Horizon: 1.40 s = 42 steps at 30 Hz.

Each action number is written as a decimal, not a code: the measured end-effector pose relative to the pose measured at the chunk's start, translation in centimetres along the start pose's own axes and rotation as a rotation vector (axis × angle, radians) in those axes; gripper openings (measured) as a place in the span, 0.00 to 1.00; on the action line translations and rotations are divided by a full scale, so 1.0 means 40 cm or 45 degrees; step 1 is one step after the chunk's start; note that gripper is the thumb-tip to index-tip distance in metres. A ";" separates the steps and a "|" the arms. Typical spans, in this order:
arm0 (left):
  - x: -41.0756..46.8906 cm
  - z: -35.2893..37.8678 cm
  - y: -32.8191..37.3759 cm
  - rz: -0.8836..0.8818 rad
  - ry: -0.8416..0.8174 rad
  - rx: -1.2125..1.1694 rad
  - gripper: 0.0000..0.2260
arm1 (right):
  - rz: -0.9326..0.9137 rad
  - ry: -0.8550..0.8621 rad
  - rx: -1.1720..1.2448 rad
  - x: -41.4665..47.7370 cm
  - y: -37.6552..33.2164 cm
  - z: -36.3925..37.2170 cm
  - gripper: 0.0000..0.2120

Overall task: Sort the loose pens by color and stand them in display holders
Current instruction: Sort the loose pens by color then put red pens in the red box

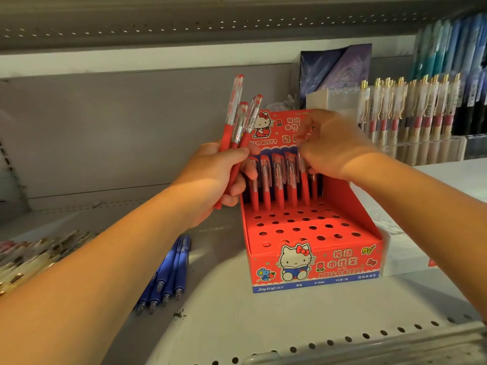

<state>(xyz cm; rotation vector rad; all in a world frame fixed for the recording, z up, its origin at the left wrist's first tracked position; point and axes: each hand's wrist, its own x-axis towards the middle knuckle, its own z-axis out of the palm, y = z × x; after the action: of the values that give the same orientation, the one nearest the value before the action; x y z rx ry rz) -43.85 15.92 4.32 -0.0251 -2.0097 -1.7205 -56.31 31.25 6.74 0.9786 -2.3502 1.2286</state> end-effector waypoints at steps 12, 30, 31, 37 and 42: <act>-0.002 0.003 -0.005 -0.019 -0.086 0.047 0.08 | 0.014 -0.132 -0.437 -0.018 -0.023 -0.041 0.16; -0.008 0.003 -0.007 -0.064 -0.230 0.137 0.07 | -0.065 -0.097 0.756 -0.014 -0.040 -0.002 0.10; -0.009 0.004 -0.007 -0.068 -0.249 0.140 0.07 | -0.072 -0.113 0.839 -0.016 -0.040 -0.002 0.10; -0.015 0.006 -0.002 -0.104 -0.287 0.093 0.10 | -0.057 -0.211 1.355 -0.020 -0.040 -0.013 0.09; -0.009 0.001 -0.005 -0.082 -0.143 0.208 0.10 | -0.057 -0.014 1.324 -0.010 -0.040 -0.024 0.10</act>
<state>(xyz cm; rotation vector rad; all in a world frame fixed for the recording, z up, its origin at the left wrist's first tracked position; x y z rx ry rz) -43.62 16.03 3.99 -0.0025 -2.2507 -1.6195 -54.94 31.57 8.02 1.2625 -1.5773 2.4810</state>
